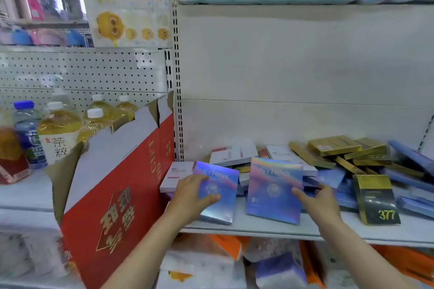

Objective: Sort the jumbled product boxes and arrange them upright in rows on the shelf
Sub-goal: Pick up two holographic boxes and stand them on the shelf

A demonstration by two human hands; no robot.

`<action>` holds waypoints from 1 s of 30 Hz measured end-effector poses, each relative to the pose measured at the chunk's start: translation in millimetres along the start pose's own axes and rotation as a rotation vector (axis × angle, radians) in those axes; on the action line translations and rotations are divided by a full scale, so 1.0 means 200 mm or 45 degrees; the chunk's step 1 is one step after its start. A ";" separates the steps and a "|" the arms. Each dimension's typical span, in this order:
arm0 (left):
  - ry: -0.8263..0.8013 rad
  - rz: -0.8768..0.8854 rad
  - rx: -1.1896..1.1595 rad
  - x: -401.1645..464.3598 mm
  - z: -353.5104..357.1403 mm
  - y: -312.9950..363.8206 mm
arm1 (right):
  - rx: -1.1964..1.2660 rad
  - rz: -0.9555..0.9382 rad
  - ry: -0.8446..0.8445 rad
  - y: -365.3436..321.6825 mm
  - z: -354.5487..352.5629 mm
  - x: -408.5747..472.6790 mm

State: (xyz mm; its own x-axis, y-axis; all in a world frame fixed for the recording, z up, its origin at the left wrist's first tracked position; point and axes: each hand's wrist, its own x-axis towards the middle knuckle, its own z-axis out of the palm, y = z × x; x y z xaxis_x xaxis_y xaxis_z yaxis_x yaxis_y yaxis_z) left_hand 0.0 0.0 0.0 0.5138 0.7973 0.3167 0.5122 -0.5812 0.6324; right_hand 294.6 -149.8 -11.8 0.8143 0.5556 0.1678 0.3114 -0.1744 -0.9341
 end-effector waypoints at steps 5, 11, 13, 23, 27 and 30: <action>0.086 -0.082 -0.046 -0.07 0.08 -0.09 | 0.034 0.118 -0.124 0.05 0.09 -0.06; 0.140 -0.201 -0.102 -0.07 0.12 -0.12 | 0.295 0.043 -0.099 0.04 0.10 -0.12; 0.165 -0.218 -0.134 -0.06 0.11 -0.14 | 0.437 -0.036 -0.071 -0.03 0.07 -0.15; 0.121 -0.443 -0.117 0.05 0.12 -0.20 | 0.679 0.008 -0.073 -0.18 0.04 -0.31; 0.037 -0.585 -0.262 0.10 0.12 -0.21 | 0.659 0.055 -0.015 -0.16 0.02 -0.37; 0.069 -0.631 -0.518 0.09 0.10 -0.22 | 0.632 0.048 0.058 -0.15 -0.03 -0.39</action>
State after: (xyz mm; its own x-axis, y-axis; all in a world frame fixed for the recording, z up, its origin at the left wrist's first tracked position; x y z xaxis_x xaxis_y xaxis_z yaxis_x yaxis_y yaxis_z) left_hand -0.2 37.7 -35.9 0.2422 0.9688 -0.0534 0.3721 -0.0419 0.9273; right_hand 224.8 -193.4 6.0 0.8444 0.5185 0.1346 0.0198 0.2208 -0.9751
